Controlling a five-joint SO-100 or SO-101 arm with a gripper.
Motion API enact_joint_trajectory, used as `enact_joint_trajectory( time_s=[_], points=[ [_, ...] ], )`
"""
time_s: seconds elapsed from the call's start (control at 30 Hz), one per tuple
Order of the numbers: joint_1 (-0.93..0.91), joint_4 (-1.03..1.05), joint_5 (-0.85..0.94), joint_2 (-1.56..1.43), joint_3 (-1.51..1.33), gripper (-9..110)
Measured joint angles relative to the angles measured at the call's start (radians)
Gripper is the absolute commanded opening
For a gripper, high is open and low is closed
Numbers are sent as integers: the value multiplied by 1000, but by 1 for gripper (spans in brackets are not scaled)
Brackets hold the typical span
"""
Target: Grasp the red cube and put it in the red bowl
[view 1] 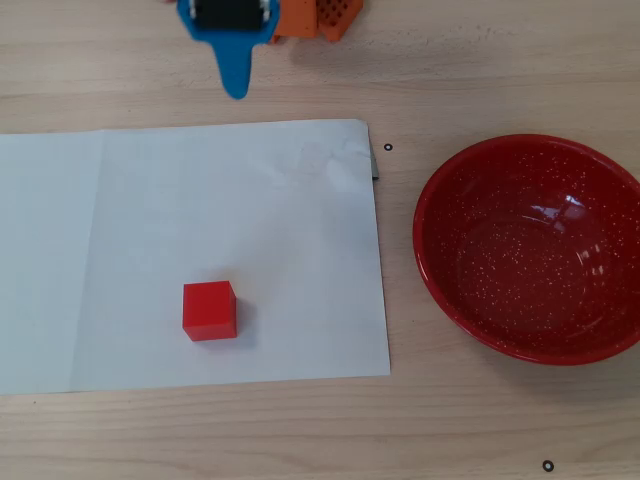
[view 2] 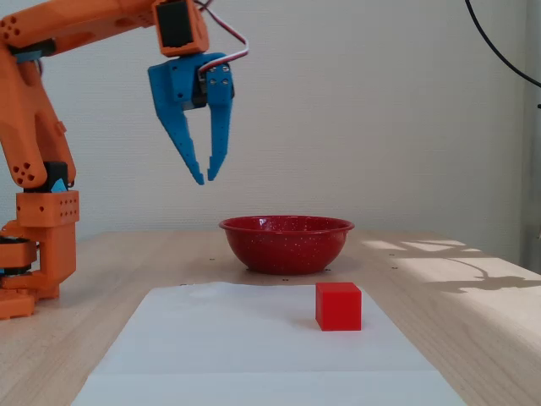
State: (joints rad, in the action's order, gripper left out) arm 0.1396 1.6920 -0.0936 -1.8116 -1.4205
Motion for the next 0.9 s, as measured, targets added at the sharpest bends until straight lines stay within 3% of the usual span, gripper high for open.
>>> enact_joint_trajectory(
  time_s=[0.17,0.37,0.7,0.9],
  points=[
    [38,69,-37,210,238,6],
    [60,92,-94,416,456,17],
    [78,94,-172,577,541,50],
    [89,94,-201,630,541,63]
  ],
)
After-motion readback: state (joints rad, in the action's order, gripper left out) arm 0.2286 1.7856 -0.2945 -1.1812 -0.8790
